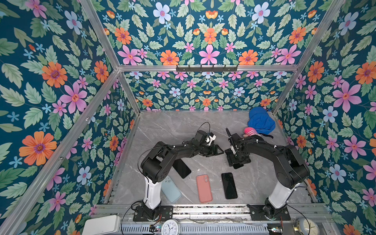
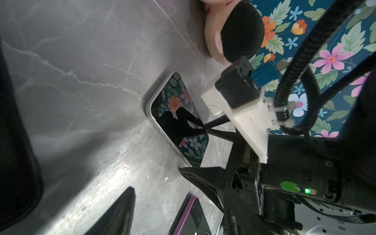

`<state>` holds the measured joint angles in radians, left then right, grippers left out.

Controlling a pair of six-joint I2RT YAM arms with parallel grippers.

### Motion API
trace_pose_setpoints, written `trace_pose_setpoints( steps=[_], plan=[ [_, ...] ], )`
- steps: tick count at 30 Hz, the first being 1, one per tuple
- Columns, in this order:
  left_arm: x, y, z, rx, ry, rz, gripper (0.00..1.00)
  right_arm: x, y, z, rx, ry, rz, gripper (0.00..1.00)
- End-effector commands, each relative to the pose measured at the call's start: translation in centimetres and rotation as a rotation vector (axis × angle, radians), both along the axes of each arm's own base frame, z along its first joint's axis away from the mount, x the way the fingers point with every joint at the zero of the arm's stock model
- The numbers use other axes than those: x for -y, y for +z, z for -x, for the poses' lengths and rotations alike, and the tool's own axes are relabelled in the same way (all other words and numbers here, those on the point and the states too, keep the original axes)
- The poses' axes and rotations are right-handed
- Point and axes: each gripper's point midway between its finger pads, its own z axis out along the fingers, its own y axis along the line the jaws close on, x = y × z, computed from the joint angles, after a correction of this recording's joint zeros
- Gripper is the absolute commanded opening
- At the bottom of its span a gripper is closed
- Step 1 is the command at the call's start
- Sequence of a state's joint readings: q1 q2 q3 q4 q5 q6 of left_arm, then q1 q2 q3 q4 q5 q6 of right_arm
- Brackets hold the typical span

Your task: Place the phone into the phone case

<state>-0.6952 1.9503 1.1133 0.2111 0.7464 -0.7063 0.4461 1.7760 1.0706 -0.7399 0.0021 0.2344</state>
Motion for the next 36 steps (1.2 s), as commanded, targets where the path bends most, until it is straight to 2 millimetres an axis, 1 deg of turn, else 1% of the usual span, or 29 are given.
trace_pose_setpoints(
  steps=[1,6,11,14,16,21,23,26,33,36],
  plan=[
    [0.3,1.0,-0.3,0.021,-0.004,0.027,0.70,1.0,-0.6,0.6,-0.031,-0.031,0.066,0.85],
    [-0.1,1.0,-0.8,0.019,0.010,0.013,0.69,-0.1,-0.1,-0.3,-0.012,-0.032,0.017,0.73],
    [-0.6,1.3,-1.6,0.024,0.030,-0.006,0.69,-0.9,-0.2,-0.7,-0.011,-0.044,-0.020,0.67],
    [-0.6,1.4,-1.8,0.021,0.033,-0.015,0.68,-1.3,0.2,-0.8,0.008,-0.043,-0.047,0.66],
    [-0.4,1.3,-2.0,0.014,0.031,-0.018,0.68,-1.7,0.9,-1.2,0.040,-0.043,-0.083,0.66],
    [0.2,1.3,-2.7,0.001,0.021,-0.029,0.67,-3.4,2.2,-2.1,0.108,-0.025,-0.189,0.64],
    [0.5,1.1,-2.9,-0.007,0.014,-0.024,0.67,-4.0,2.3,-2.3,0.128,-0.025,-0.230,0.64],
    [0.7,0.2,-3.4,-0.025,0.012,-0.034,0.67,-4.7,2.4,-2.6,0.147,-0.020,-0.274,0.63],
    [0.2,-1.4,-4.7,-0.087,0.066,-0.007,0.67,-5.3,2.4,-2.6,0.164,-0.022,-0.329,0.63],
    [0.8,-1.5,-5.2,-0.098,0.070,0.020,0.66,-5.6,2.4,-2.5,0.170,-0.025,-0.357,0.63]
  ],
)
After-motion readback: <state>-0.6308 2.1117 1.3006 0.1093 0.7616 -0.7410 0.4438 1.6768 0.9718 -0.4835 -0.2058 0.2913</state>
